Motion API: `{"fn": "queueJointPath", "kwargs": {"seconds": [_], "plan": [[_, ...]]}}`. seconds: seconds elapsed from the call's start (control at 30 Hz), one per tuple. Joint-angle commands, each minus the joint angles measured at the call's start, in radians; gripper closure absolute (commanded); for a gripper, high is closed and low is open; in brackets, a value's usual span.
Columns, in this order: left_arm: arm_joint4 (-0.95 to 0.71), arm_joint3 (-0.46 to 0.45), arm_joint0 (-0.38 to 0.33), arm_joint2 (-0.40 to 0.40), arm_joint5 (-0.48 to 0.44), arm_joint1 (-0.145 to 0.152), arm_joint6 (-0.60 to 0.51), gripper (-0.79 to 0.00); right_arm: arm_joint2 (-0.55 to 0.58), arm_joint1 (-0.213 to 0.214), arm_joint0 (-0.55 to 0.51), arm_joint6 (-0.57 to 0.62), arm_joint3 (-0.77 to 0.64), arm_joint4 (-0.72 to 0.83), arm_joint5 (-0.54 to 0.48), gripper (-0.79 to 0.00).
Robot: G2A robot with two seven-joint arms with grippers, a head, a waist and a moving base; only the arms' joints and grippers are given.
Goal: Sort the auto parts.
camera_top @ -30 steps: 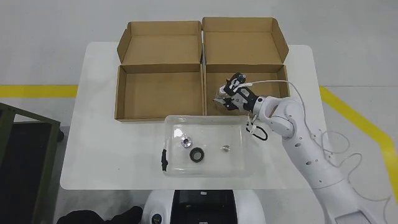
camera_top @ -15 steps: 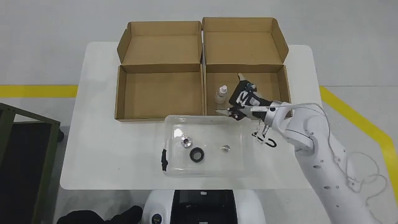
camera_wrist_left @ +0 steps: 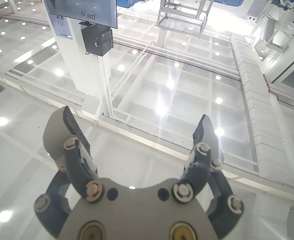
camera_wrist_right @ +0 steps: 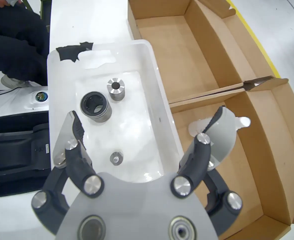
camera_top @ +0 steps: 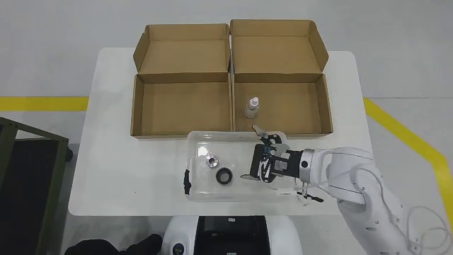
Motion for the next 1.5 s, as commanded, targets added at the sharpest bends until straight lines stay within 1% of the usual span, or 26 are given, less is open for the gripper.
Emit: {"fn": "queueJointPath", "kwargs": {"seconds": [0.0,0.27,0.6,0.7,0.8,0.83,0.9,0.97,1.07,1.17,1.27,1.33,1.37,1.4,1.47], "plan": [[0.0,0.0,0.0,0.0,0.0,0.0,0.0,-0.785,0.002,0.004,-0.015,0.017,-0.005,-0.004,-0.006,-0.785],[0.0,0.0,0.0,0.0,0.0,0.0,0.0,-0.785,-0.021,0.019,-0.051,0.102,-0.013,-0.054,-0.01,-0.785],[0.0,0.0,0.0,0.0,0.0,0.0,0.0,-0.785,-0.085,0.023,-0.027,0.176,0.012,-0.116,0.037,-0.785],[0.0,0.0,0.0,0.0,0.0,0.0,0.0,-0.785,-0.096,0.024,-0.014,0.19,0.027,-0.126,0.052,-0.742],[0.0,0.0,0.0,0.0,0.0,0.0,0.0,-0.785,-0.11,0.025,-0.001,0.211,0.048,-0.132,0.058,-0.668],[0.0,0.0,0.0,0.0,0.0,0.0,0.0,-0.785,-0.115,0.025,0.005,0.22,0.057,-0.133,0.059,-0.616],[0.0,0.0,0.0,0.0,0.0,0.0,0.0,-0.785,-0.127,0.025,0.017,0.237,0.073,-0.137,0.062,-0.563],[0.0,0.0,0.0,0.0,0.0,0.0,0.0,-0.785,-0.14,0.024,0.031,0.266,0.084,-0.159,0.075,-0.526],[0.0,0.0,0.0,0.0,0.0,0.0,0.0,-0.785,-0.162,0.022,0.047,0.278,0.105,-0.16,0.09,-0.474],[0.0,0.0,0.0,0.0,0.0,0.0,0.0,-0.785,-0.184,0.021,0.065,0.302,0.126,-0.157,0.088,-0.437],[0.0,0.0,0.0,0.0,0.0,0.0,0.0,-0.785,-0.203,0.02,0.077,0.325,0.137,-0.148,0.09,-0.382],[0.0,0.0,0.0,0.0,0.0,0.0,0.0,-0.785,-0.213,0.019,0.085,0.336,0.143,-0.141,0.09,-0.329],[0.0,0.0,0.0,0.0,0.0,0.0,0.0,-0.785,-0.219,0.019,0.088,0.34,0.146,-0.136,0.09,-0.277],[0.0,0.0,0.0,0.0,0.0,0.0,0.0,-0.785,-0.223,0.019,0.091,0.344,0.148,-0.133,0.09,-0.182],[0.0,0.0,0.0,0.0,0.0,0.0,0.0,-0.785,-0.23,0.019,0.097,0.348,0.151,-0.126,0.093,-0.055]]}}
